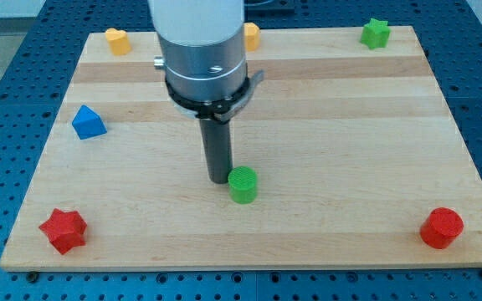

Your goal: Move the green circle towards bottom center of the board

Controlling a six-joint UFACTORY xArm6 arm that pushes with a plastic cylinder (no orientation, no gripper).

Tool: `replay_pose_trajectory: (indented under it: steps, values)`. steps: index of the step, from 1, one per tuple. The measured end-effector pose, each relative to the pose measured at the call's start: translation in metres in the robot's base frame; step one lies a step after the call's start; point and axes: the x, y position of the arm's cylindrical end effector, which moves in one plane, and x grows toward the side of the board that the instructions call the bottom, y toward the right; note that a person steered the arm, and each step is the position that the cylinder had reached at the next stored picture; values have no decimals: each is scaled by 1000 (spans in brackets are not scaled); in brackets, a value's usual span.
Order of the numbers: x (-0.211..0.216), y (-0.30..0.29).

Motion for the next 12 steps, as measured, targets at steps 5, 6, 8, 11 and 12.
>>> replay_pose_trajectory:
  steps: [5,6,8,11,12]
  values:
    - [-12,81]
    - [3,81]
    - [28,75]
    - [39,56]
    - [39,56]
